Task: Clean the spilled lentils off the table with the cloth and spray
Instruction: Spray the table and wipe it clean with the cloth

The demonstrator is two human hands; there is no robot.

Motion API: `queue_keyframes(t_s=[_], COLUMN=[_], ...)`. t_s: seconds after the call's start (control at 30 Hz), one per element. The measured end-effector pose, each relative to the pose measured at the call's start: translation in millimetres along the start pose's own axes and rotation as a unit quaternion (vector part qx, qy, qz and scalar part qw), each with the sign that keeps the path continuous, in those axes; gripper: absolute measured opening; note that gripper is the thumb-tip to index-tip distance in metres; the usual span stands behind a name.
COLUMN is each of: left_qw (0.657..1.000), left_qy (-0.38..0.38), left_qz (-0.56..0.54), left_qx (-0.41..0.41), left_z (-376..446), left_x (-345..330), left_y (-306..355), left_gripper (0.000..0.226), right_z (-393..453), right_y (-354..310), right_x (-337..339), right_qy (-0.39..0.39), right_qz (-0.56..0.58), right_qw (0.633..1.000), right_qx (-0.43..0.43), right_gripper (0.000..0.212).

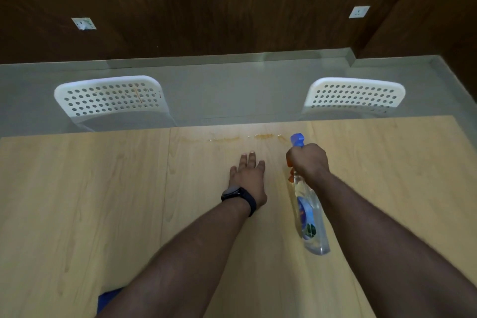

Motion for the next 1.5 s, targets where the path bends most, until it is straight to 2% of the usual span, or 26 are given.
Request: queue_keyframes(t_s=[0.23,0.43,0.63,1.0,1.2,1.33,1.5], left_qw=[1.0,1.0,0.999,1.0,0.999,0.999,0.995], left_qy=[-0.005,-0.011,-0.017,-0.01,0.021,0.03,0.041], left_qz=[0.009,0.027,0.03,0.026,0.024,0.015,-0.007], left_qx=[-0.004,-0.008,-0.005,-0.008,0.008,0.041,0.091], left_z=[-31,-75,-121,-220,-256,-277,-302], left_x=[-27,-60,-97,-166,-191,-198,-207], left_y=[20,41,63,107,101,81,41], left_gripper=[0.087,0.108,0.125,0.124,0.113,0.111,0.114], right_z=[-34,-80,-127,-219,-255,-281,-305], right_y=[39,88,147,254,296,295,286], right_x=[29,45,62,102,90,72,34], right_qy=[-0.027,-0.053,-0.045,-0.063,-0.09,-0.147,-0.198], right_qz=[0.032,0.025,0.02,0.025,0.01,-0.052,-0.077], right_qw=[0.998,0.997,0.998,0.995,0.995,0.988,0.977], right_qx=[-0.036,-0.042,-0.049,-0.071,-0.051,-0.005,0.025], right_gripper=[0.019,0.021,0.018,0.024,0.028,0.021,0.028])
Point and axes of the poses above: each hand's wrist, its own z-axis towards the middle knuckle, its own x-axis out of the back of the hand, y = z × x, the point moved 2 cm from there along z, towards the middle knuckle, and after that the axes turned 7 degrees about z, right-handed, at the moved point
